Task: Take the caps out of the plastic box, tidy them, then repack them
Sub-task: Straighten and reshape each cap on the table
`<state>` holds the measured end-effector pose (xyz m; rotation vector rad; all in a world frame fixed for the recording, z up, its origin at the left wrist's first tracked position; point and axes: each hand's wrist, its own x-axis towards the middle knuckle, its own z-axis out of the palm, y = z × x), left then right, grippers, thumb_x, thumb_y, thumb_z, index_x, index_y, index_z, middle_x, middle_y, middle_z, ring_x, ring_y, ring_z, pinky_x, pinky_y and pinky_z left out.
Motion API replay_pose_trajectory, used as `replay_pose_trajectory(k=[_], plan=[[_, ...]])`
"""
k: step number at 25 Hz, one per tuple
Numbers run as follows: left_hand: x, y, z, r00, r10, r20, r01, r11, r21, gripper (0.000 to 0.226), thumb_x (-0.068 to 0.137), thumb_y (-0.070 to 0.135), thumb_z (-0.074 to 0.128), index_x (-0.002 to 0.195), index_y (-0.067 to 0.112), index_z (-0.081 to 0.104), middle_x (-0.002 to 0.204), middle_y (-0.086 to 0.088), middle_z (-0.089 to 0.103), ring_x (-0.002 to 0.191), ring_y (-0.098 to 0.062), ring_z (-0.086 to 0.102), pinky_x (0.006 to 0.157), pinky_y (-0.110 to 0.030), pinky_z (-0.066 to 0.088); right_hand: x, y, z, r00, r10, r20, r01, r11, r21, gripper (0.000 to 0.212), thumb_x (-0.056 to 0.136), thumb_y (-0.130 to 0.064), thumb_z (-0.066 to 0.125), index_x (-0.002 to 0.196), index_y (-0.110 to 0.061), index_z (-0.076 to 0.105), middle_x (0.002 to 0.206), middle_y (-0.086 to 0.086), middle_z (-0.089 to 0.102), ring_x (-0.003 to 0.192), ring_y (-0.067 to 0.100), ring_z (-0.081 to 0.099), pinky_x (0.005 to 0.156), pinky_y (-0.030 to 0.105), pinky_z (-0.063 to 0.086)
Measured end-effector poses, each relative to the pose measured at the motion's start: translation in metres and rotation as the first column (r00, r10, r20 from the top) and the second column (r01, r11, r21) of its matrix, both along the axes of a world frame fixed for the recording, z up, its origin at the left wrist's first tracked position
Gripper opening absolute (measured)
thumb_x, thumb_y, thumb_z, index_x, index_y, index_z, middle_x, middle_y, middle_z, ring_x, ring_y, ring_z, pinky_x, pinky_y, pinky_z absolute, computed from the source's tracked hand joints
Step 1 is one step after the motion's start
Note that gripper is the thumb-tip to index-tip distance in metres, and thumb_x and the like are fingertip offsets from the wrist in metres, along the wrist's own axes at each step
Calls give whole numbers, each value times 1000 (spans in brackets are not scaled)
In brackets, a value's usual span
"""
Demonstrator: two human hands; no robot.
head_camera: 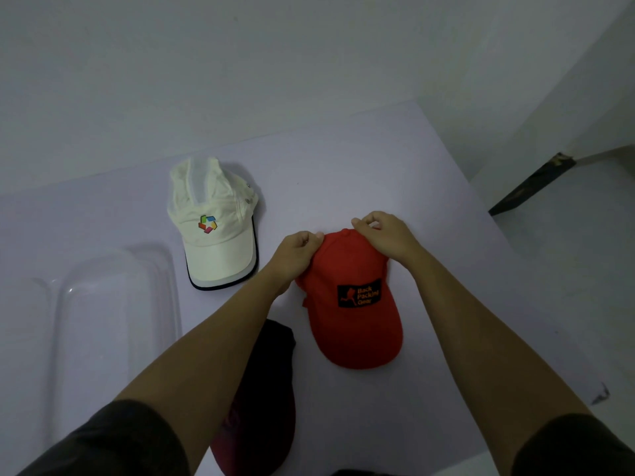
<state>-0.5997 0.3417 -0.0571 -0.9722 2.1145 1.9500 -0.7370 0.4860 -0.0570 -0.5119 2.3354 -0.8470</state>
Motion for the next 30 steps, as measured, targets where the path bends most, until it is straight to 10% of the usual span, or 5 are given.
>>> replay_pose_trajectory(k=[5,10,16,22,30], plan=[[3,-12,15,1000,14,5,-12,961,-276,35,98,35,38,113,11,59,107,-4,64,95,-18,59,88,-32,46,6,0,8,990,-60,-128,50,996,-78,35,94,-45,42,107,-16,58,108,0,61,103,18,57,95,40,45],[29,-60,56,977,53,-208,-145,877,-457,25,97,15,43,110,6,63,99,-4,66,77,-5,62,67,1,42,37,-42,38,907,-169,-387,-8,909,-416,23,93,-18,52,113,-9,57,115,5,58,109,15,51,93,21,36],[67,-129,72,957,164,-238,-282,710,-645,27,91,11,50,117,9,60,112,-5,63,91,-4,62,71,-13,50,111,-113,25,985,113,-128,-145,949,-279,65,89,-25,59,142,-5,28,146,12,34,134,23,34,109,30,27],[74,-173,54,918,-222,329,397,520,-757,89,83,44,62,149,16,10,160,-2,4,145,-22,14,115,-41,18,143,-150,-18,974,122,190,-126,992,11,107,77,-46,70,148,-6,1,157,13,4,144,28,8,114,39,18],[55,-177,33,848,-221,482,528,431,-732,89,85,48,57,149,18,3,145,-9,38,128,-32,38,101,-51,31,140,-163,-28,972,100,211,-94,995,-38,114,65,-29,84,148,-13,7,149,10,6,132,30,34,106,41,38]])
